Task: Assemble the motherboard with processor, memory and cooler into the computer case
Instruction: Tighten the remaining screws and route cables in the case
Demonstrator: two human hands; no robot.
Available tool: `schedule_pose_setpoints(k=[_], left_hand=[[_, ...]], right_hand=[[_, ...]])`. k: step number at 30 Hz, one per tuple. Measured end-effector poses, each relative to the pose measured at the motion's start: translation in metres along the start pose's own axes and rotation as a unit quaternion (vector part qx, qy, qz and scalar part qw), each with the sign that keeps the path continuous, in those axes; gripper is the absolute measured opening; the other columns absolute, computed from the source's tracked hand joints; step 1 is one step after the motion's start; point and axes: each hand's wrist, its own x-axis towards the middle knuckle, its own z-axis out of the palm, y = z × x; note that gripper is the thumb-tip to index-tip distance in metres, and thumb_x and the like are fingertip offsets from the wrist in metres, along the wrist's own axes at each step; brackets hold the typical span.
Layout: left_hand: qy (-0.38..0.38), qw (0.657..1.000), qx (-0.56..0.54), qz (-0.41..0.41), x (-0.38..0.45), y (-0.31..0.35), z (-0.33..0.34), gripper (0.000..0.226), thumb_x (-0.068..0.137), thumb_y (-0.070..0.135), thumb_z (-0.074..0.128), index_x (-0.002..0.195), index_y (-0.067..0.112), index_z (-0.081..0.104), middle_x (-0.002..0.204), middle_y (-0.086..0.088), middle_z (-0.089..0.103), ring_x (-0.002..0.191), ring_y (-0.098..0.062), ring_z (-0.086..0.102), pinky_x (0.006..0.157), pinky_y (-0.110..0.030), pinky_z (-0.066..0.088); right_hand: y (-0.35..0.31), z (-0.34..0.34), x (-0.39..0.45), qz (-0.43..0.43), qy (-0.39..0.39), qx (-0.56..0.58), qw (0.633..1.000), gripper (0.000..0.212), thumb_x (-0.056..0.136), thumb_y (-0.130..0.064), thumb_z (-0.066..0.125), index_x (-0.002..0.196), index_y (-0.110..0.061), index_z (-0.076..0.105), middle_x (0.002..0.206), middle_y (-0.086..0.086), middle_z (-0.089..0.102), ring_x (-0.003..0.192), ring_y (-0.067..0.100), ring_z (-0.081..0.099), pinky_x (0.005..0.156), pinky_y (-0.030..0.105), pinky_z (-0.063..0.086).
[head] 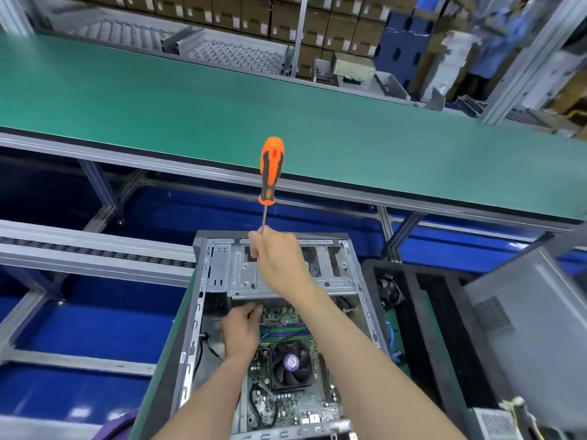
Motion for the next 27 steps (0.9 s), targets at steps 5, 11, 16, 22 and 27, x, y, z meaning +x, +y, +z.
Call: schedule_pose_setpoints(k=[5, 11, 16, 22, 27], left_hand=[[-0.010, 0.999, 0.017, 0.039, -0.007, 0.011, -0.001, 0.029, 0.096, 0.028, 0.064, 0.119, 0.012, 0.072, 0.101, -0.006, 0.076, 0.056, 0.006, 0.047, 0.065, -0.018, 0.043], [-0.102, 0.986, 0.041, 0.126, -0.024, 0.025, -0.004, 0.018, 0.094, 0.033, 0.066, 0.101, 0.023, 0.079, 0.097, 0.009, 0.075, 0.088, -0.007, 0.063, 0.083, -0.021, 0.040], [-0.121, 0.977, 0.047, 0.168, -0.033, 0.025, -0.002, 0.018, 0.093, 0.036, 0.066, 0.095, 0.025, 0.080, 0.079, 0.021, 0.071, 0.071, 0.000, 0.063, 0.072, -0.022, 0.042], [-0.158, 0.964, 0.101, 0.188, -0.033, 0.020, 0.008, 0.027, 0.095, 0.041, 0.063, 0.108, 0.023, 0.077, 0.112, 0.006, 0.074, 0.080, 0.005, 0.054, 0.096, -0.030, 0.044], [-0.160, 0.960, 0.120, 0.196, -0.029, 0.013, 0.015, 0.033, 0.094, 0.044, 0.062, 0.113, 0.020, 0.075, 0.119, 0.001, 0.071, 0.085, 0.003, 0.056, 0.105, -0.038, 0.042]], right_hand=[[0.000, -0.041, -0.007, 0.013, 0.045, -0.015, 0.999, 0.023, 0.094, 0.003, 0.039, 0.078, -0.011, 0.049, 0.085, 0.008, 0.060, 0.068, 0.031, 0.058, 0.067, 0.044, 0.050], [0.027, -0.062, -0.049, 0.071, 0.031, -0.055, 0.995, 0.026, 0.100, -0.004, 0.035, 0.078, -0.015, 0.041, 0.070, -0.001, 0.043, 0.062, 0.029, 0.041, 0.058, 0.038, 0.030], [0.085, -0.062, -0.117, 0.232, 0.012, -0.046, 0.972, 0.027, 0.094, -0.003, 0.035, 0.072, -0.018, 0.035, 0.072, 0.008, 0.047, 0.065, 0.032, 0.037, 0.055, 0.038, 0.028], [0.166, -0.039, -0.206, 0.442, -0.055, 0.026, 0.895, 0.035, 0.097, -0.015, 0.041, 0.062, -0.017, 0.042, 0.081, 0.012, 0.060, 0.082, 0.036, 0.054, 0.061, 0.031, 0.034], [0.193, -0.001, -0.245, 0.486, -0.154, 0.054, 0.859, 0.034, 0.100, -0.013, 0.043, 0.066, -0.012, 0.046, 0.085, 0.023, 0.064, 0.080, 0.031, 0.057, 0.069, 0.034, 0.043]])
